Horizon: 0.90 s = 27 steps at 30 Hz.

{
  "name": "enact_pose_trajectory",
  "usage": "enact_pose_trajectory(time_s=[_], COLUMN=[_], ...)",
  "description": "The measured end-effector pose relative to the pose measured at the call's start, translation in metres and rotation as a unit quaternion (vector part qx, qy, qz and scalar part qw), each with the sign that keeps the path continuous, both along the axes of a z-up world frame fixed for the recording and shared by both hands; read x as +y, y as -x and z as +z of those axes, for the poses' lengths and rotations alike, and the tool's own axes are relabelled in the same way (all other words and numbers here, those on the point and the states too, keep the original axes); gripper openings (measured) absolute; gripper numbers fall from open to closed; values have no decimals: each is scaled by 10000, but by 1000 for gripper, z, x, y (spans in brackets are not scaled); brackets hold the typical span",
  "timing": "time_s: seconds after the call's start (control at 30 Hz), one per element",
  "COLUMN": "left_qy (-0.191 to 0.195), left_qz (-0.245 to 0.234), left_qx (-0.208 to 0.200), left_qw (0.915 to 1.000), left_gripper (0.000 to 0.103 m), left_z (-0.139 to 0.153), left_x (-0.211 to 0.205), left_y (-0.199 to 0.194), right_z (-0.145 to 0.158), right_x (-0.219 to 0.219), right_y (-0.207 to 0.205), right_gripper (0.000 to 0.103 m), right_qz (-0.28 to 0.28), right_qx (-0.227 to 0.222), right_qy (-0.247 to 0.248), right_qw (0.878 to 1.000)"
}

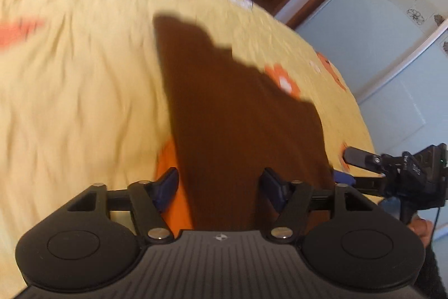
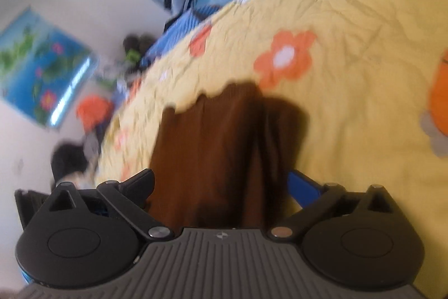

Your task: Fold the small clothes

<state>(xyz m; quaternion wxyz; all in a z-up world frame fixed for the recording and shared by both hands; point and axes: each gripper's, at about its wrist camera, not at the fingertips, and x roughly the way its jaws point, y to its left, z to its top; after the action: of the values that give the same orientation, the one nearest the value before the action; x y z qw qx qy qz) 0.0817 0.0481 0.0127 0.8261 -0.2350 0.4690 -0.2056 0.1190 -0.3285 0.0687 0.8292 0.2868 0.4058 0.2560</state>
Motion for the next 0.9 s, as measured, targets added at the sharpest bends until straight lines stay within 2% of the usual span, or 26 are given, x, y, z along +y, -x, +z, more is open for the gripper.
enact_pose_trajectory(time_s=[0.03, 0.1, 0.13, 0.17, 0.2, 0.23, 0.37, 0.43, 0.47, 0.5, 0.57, 0.63, 0.7, 0.73, 0.77, 0.83, 0.9], left_qy=[227, 443, 359, 98, -117, -160, -569, -883, -964, -980, -1149, -1566, -1849, -1903, -1911, -1862, -1938], left_qz=[-41, -11, 46, 89, 72, 88, -106, -192, -179, -136, -151, -17, 38, 7, -80, -336, -564], left_qx=[104, 65, -6, -20, -14, -34, -376, -376, -348, -405, -622, -1108, -1816, -2058, -2162, -2088, -1835], left_qw=[9997, 9990, 9993, 9999, 9999, 9998, 9976, 9952, 9946, 9943, 9913, 9814, 9658, 9599, 9574, 9595, 9621], left_gripper=[66, 65, 55, 37, 26, 22, 20, 24, 28, 36, 47, 66, 75, 80, 81, 81, 81], left_z=[-6, -10, -9, -7, -5, -2, 23, 15, 9, 8, 19, 39, 57, 63, 65, 59, 41], left_x=[0, -4, -8, -13, -16, -16, -7, -6, -6, -4, -4, -3, -11, -17, -23, -41, -59], left_y=[10, 24, 28, 29, 28, 29, 50, 54, 55, 58, 69, 86, 98, 100, 99, 87, 74], right_z=[-4, -13, -13, -15, -17, -16, -7, -19, -24, -24, -17, 1, 21, 27, 31, 31, 23], right_x=[-1, 1, 1, 5, 8, 10, 9, 17, 18, 16, 8, -5, -16, -18, -17, -10, 3], right_y=[7, 21, 29, 32, 34, 35, 59, 68, 72, 73, 68, 64, 52, 41, 27, -4, -33], right_gripper=[100, 93, 85, 61, 43, 36, 34, 34, 36, 44, 60, 63, 63, 63, 63, 63, 62], right_qz=[62, 164, 176, 257, 306, 302, 552, 699, 659, 620, 604, 385, 113, -8, -45, -8, 0], right_qx=[49, 100, -31, 20, 101, 83, -102, 0, -103, -151, 102, -146, -441, -459, -447, -302, 56], right_qy=[39, 21, 6, 13, 42, 68, -104, 35, 41, -107, -321, -413, -416, -435, -452, -395, -204], right_qw=[10000, 9998, 9998, 9997, 9995, 9995, 9984, 9976, 9978, 9979, 9976, 9983, 9981, 9980, 9980, 9988, 9998])
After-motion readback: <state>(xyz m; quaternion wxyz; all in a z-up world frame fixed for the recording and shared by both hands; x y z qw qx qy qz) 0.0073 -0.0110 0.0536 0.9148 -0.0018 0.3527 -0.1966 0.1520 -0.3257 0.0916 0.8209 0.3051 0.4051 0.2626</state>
